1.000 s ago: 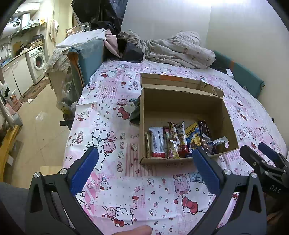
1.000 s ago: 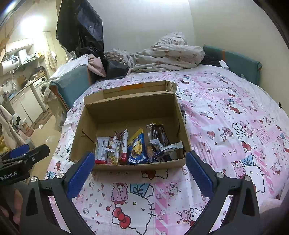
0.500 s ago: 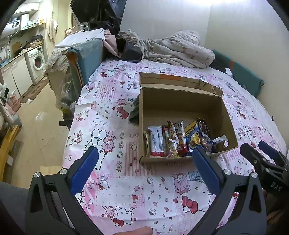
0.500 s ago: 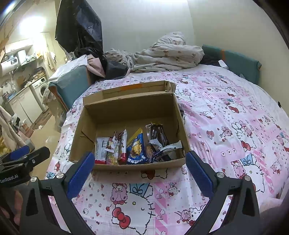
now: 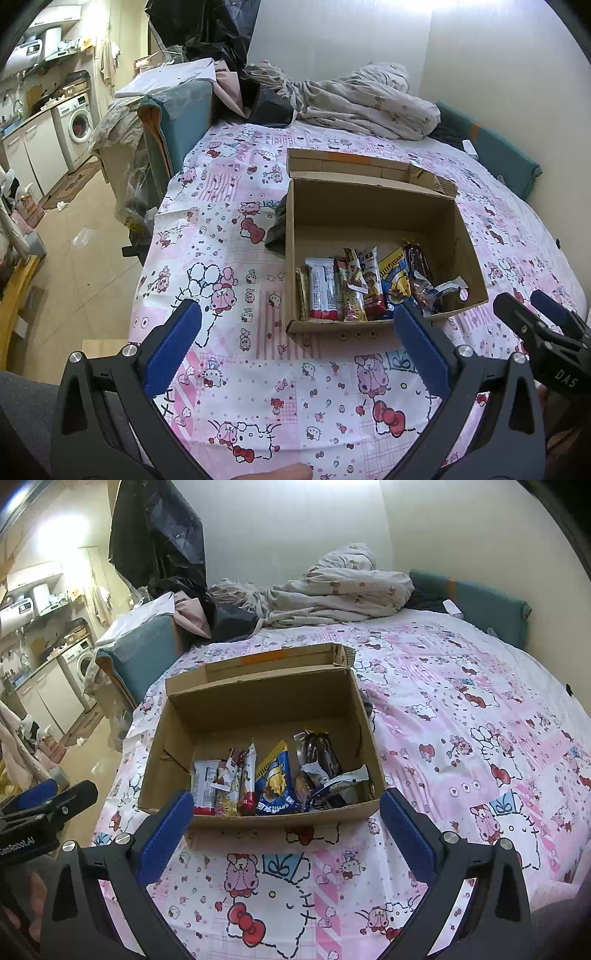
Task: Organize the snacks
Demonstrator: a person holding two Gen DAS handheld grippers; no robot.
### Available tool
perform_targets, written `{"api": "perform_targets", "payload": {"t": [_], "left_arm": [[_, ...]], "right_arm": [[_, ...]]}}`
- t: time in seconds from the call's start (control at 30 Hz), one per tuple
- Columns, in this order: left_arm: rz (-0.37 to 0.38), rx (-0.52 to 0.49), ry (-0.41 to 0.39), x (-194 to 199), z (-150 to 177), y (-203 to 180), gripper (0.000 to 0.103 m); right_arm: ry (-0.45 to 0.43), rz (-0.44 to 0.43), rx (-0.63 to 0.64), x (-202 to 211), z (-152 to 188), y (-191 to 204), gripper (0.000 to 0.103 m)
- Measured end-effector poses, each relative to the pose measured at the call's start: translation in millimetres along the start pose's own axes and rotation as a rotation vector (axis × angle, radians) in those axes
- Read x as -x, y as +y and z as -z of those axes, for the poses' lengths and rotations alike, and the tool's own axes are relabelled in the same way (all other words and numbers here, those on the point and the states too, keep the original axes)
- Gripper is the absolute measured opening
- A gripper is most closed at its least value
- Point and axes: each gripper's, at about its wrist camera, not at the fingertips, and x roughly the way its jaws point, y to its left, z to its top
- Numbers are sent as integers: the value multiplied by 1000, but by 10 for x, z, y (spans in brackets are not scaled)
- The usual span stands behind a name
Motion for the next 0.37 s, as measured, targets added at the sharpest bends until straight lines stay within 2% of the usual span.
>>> {"api": "perform_targets", "payload": {"t": [0.37], "left_arm": [[-6,-9,-1,1,7,4,103]], "right_arm": [[0,5,9,-11,8,27,103]]}}
